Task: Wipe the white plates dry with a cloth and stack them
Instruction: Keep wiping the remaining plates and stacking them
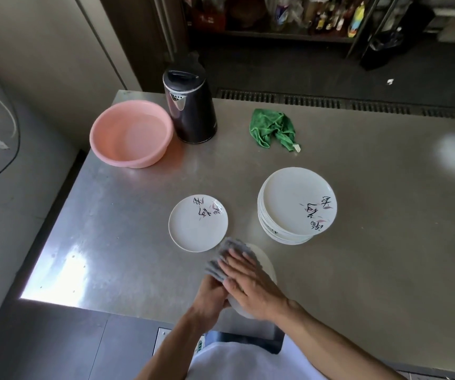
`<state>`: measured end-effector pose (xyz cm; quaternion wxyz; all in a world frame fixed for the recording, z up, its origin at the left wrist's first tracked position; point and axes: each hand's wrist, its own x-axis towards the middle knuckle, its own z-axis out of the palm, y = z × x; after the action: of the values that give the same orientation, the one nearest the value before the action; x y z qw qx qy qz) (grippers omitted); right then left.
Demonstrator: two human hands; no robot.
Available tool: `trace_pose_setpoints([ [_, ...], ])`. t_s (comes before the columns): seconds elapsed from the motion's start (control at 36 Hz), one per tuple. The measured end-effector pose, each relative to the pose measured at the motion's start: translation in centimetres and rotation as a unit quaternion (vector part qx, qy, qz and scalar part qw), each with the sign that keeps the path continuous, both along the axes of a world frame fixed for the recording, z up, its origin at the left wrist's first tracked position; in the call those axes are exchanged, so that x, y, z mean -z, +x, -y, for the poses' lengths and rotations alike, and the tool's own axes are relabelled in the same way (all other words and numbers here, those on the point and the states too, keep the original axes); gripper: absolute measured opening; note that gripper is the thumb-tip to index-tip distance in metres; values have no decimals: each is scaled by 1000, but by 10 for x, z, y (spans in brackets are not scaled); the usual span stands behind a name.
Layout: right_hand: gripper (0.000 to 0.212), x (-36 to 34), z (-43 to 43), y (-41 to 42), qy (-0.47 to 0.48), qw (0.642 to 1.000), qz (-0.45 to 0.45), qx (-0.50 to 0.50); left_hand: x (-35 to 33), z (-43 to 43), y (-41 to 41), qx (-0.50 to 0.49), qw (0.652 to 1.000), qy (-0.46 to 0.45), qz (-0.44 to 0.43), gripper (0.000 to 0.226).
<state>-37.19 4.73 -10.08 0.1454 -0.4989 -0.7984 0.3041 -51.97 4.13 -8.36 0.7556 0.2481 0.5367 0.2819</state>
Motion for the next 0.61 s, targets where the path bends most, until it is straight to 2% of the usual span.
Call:
trace_pose_setpoints([
  [0.06, 56, 11, -4, 8, 11, 995, 51, 83, 0, 1, -2, 2, 1000, -22, -1, 28],
  [0.14, 58, 24, -11, 18, -136, 959, 67, 238, -1, 2, -4, 7, 999, -38, -1, 35],
  [0.22, 62, 25, -8, 22, -179, 954, 42, 236, -1, -2, -7, -27, 998, -55, 2, 34],
  [0.31, 62, 13, 1, 24, -133, 978, 26, 158, -1, -17, -9, -90, 993, -72, 10, 32],
  [0.36, 58, 1, 8, 23, -60, 993, -2, 106, -4, -31, -9, -122, 990, -66, 28, 32],
  [0.47, 57, -26, 9, 14, 16, 994, -71, 84, -12, -54, -13, -172, 980, -86, 43, 34],
  [0.61, 56, -39, -7, 13, 109, 991, -26, 79, -25, -67, -12, -201, 965, -119, 119, 24],
])
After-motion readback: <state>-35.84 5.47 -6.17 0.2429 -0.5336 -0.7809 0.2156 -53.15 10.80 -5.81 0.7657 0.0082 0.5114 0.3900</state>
